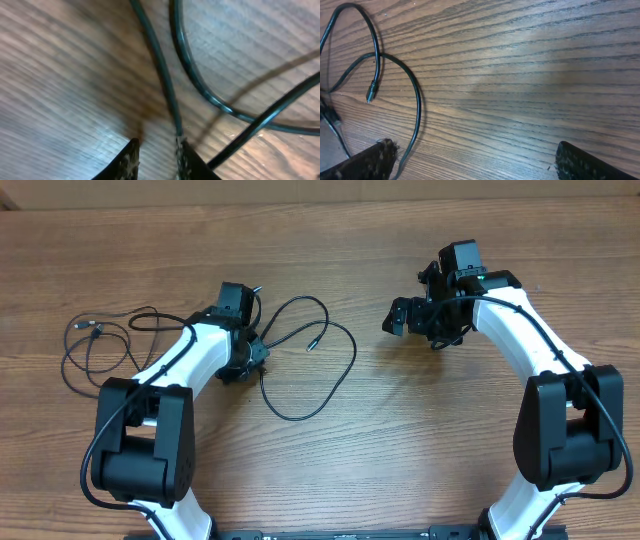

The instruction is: Untangle cables

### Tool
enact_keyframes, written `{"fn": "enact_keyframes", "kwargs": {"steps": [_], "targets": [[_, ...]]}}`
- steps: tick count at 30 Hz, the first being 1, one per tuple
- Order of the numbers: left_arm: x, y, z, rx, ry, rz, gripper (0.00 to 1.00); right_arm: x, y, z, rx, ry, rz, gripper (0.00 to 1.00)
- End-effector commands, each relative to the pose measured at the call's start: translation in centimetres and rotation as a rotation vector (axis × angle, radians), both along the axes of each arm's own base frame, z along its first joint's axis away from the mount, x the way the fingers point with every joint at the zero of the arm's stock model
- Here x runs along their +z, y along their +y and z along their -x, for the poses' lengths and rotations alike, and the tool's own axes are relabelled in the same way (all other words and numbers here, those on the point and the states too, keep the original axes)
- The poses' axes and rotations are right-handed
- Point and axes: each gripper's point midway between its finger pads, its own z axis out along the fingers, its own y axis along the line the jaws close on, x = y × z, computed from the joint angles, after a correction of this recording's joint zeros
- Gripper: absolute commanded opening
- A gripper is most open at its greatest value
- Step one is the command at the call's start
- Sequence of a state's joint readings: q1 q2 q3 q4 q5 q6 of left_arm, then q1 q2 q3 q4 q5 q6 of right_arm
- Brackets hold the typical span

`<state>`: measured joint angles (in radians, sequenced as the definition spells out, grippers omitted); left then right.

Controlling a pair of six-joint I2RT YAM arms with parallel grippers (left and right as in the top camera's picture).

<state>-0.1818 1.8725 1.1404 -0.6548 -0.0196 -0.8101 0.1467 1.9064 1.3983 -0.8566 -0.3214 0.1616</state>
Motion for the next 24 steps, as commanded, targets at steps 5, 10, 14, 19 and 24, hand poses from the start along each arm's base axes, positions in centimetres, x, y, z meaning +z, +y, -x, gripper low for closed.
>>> {"fn": "enact_keyframes", "kwargs": {"steps": [5, 10, 14, 19, 24], "targets": [[-1.1, 1.1, 1.6, -0.021, 0.068, -0.067, 0.34, 0.8, 0.0, 0.0, 0.0, -0.024, 0.003, 1.0], [-0.2, 0.0, 0.6, -0.006, 0.054, 0.071, 0.31, 0.8, 0.0, 0.0, 0.0, -0.024, 0.003, 1.0], [2.0, 0.1, -0.7, 0.037, 0.054, 0.194, 0.26, 0.8, 0.0, 0.0, 0.0, -0.024, 0.003, 1.0], [2.7, 0.0, -1.8, 0.04, 0.018, 0.223, 0.28, 0.8, 0.0, 0.0, 0.0, -0.024, 0.003, 1.0], [2.5, 0.3, -2.2, 0.053, 0.002, 0.198, 0.29, 0.8, 0.0, 0.0, 0.0, -0.024, 0.003, 1.0]]}}
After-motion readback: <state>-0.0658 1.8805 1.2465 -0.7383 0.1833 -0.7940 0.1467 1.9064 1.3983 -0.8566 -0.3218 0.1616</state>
